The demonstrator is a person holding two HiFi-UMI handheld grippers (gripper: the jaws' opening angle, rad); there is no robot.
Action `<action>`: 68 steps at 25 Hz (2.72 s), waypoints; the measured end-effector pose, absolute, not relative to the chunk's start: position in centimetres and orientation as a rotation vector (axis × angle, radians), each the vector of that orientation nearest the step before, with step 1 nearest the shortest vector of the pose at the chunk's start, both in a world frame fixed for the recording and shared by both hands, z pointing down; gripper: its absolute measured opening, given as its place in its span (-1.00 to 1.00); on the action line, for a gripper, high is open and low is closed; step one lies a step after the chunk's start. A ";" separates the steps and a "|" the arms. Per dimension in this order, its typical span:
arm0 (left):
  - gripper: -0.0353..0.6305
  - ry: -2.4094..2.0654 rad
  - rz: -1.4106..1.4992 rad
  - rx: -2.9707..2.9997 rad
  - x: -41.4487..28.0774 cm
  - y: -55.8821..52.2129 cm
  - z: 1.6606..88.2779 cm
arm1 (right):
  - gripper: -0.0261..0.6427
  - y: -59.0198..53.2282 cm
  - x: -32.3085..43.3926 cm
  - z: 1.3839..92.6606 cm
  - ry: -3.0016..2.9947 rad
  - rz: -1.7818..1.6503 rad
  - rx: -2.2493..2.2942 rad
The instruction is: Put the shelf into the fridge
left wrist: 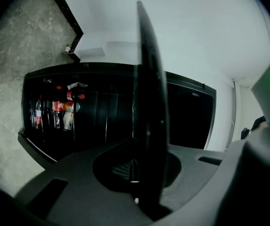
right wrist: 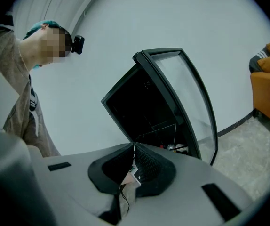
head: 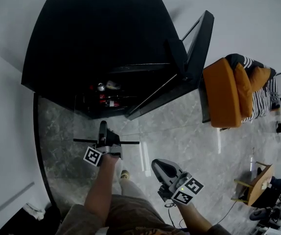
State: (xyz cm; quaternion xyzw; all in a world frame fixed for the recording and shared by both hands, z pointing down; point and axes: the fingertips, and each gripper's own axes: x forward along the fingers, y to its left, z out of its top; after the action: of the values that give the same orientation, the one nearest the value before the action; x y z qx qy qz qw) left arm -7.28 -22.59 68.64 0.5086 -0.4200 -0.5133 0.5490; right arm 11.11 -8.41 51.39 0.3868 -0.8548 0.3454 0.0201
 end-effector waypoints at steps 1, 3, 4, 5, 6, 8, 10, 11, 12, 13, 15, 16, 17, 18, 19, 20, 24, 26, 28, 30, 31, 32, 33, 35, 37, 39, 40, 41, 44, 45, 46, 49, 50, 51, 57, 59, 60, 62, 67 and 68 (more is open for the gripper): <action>-0.84 -1.000 -1.220 1.205 -7.3 -22.9 68.7 | -0.85 -8.5 11.1 51.4 -2.650 1.072 1.200; -0.84 -1.018 -1.216 1.210 -7.2 -23.6 69.1 | -0.85 -8.6 11.2 51.6 -2.644 1.078 1.205; -0.84 -1.026 -1.214 1.210 -7.1 -24.0 69.3 | -0.85 -8.6 11.3 51.7 -2.639 1.082 1.209; -0.84 -1.031 -1.215 1.207 -7.1 -24.3 69.5 | -0.85 -8.6 11.4 51.8 -2.634 1.085 1.213; -0.84 -1.034 -1.221 1.200 -7.0 -24.6 69.7 | -0.85 -8.6 11.4 52.0 -2.630 1.087 1.215; -0.84 -1.040 -1.238 1.189 -7.0 -25.3 69.8 | -0.85 -8.6 11.5 52.4 -2.619 1.089 1.219; -0.84 -1.051 -1.249 1.186 -7.0 -25.7 70.0 | -0.85 -8.5 11.7 52.7 -2.608 1.090 1.225; -0.84 -1.057 -1.252 1.186 -7.0 -25.9 70.1 | -0.85 -8.5 11.7 52.9 -2.603 1.092 1.229; -0.84 -1.062 -1.252 1.186 -7.0 -26.1 70.2 | -0.85 -8.4 11.7 53.0 -2.599 1.094 1.231; -0.84 -1.069 -1.252 1.187 -7.0 -26.3 70.2 | -0.85 -8.4 11.7 53.1 -2.597 1.098 1.232; -0.84 -1.083 -1.250 1.190 -7.0 -26.7 70.3 | -0.85 -8.4 11.8 53.3 -2.594 1.103 1.235; -0.84 -1.089 -1.249 1.190 -7.0 -26.9 70.3 | -0.85 -8.4 11.8 53.4 -2.593 1.104 1.237; -0.84 -1.094 -1.248 1.188 -7.0 -27.0 70.3 | -0.85 -8.4 11.9 53.4 -2.593 1.106 1.239; -0.84 -1.100 -1.248 1.185 -7.0 -27.2 70.3 | -0.85 -8.4 12.0 53.4 -2.593 1.106 1.243; -0.84 -1.106 -1.246 1.183 -7.0 -27.3 70.4 | -0.85 -8.5 12.1 53.3 -2.592 1.105 1.246; -0.84 -1.112 -1.244 1.182 -7.0 -27.3 70.5 | -0.85 -8.5 12.1 53.3 -2.592 1.104 1.250; -0.84 -1.131 -1.235 1.178 -7.0 -27.7 70.6 | -0.85 -8.6 12.3 53.0 -2.592 1.092 1.262; -0.84 -1.134 -1.237 1.180 -7.0 -27.9 70.5 | -0.85 -8.7 12.3 52.9 -2.593 1.084 1.270; -0.84 -1.134 -1.244 1.175 -7.0 -28.1 70.5 | -0.85 -8.7 12.4 52.7 -2.594 1.084 1.280; -0.84 -1.140 -1.241 1.172 -7.0 -28.3 70.5 | -0.85 -8.6 12.5 52.6 -2.594 1.086 1.290; -0.84 -1.146 -1.235 1.174 -7.0 -28.3 70.5 | -0.85 -8.6 12.5 52.5 -2.594 1.087 1.296; -0.84 -1.153 -1.228 1.177 -7.0 -28.3 70.6 | -0.85 -8.6 12.6 52.4 -2.593 1.087 1.301; -0.84 -1.159 -1.220 1.180 -7.0 -28.3 70.7 | -0.85 -8.6 12.7 52.3 -2.592 1.087 1.306; -0.84 -1.166 -1.211 1.181 -7.0 -28.3 70.8 | -0.85 -8.6 12.9 52.2 -2.589 1.085 1.320; -0.84 -1.168 -1.214 1.180 -7.0 -28.4 70.8 | -0.85 -8.7 13.1 52.0 -2.587 1.081 1.332; -0.84 -1.174 -1.221 1.179 -7.0 -28.7 70.8 | -0.85 -8.8 13.2 51.8 -2.586 1.077 1.340; -0.84 -1.179 -1.221 1.177 -7.0 -28.9 70.9 | -0.85 -8.8 13.2 51.8 -2.586 1.075 1.343; -0.84 -1.184 -1.221 1.174 -7.1 -29.2 70.9 | -0.85 -8.8 13.1 51.7 -2.585 1.075 1.345; -0.84 -1.191 -1.228 1.172 -7.2 -29.9 70.8 | -0.85 -8.6 13.0 51.7 -2.580 1.081 1.350; -0.84 -1.192 -1.232 1.170 -7.2 -30.1 70.8 | -0.85 -8.6 13.1 51.8 -2.576 1.084 1.353; -0.84 -1.195 -1.233 1.168 -7.2 -30.4 70.9 | -0.85 -8.5 13.1 51.8 -2.572 1.087 1.355; -0.84 -1.204 -1.230 1.165 -7.2 -31.0 71.0 | -0.85 -8.6 13.1 51.8 -2.571 1.091 1.365; -0.84 -1.206 -1.233 1.164 -7.3 -31.2 71.0 | -0.85 -8.6 13.1 51.8 -2.570 1.091 1.367; -0.84 -1.208 -1.236 1.164 -7.3 -31.5 71.0 | -0.85 -8.6 13.1 51.8 -2.568 1.093 1.369; -0.84 -1.231 -1.236 1.177 -7.7 -33.6 71.4 | -0.85 -9.2 13.1 51.7 -2.567 1.095 1.374; -0.84 -1.236 -1.232 1.179 -7.7 -34.2 71.3 | -0.85 -9.4 13.0 51.7 -2.567 1.101 1.379; -0.84 -1.234 -1.234 1.176 -7.7 -34.4 71.2 | -0.85 -9.4 12.9 51.6 -2.568 1.104 1.379; -0.84 -1.230 -1.241 1.172 -7.7 -34.9 71.1 | -0.85 -9.6 12.7 51.5 -2.570 1.106 1.374; -0.84 -1.247 -1.234 1.181 -8.1 -36.4 71.3 | -0.85 -9.6 12.2 51.5 -2.568 1.111 1.360; -0.84 -1.249 -1.235 1.181 -8.1 -36.7 71.3 | -0.85 -9.6 12.2 51.5 -2.565 1.113 1.360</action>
State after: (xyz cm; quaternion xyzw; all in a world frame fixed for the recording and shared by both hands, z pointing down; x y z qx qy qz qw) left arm -8.13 -36.67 71.34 0.4864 -0.5143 -0.5084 0.4904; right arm 12.19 -9.57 51.46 0.4375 -0.8248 0.3578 0.0162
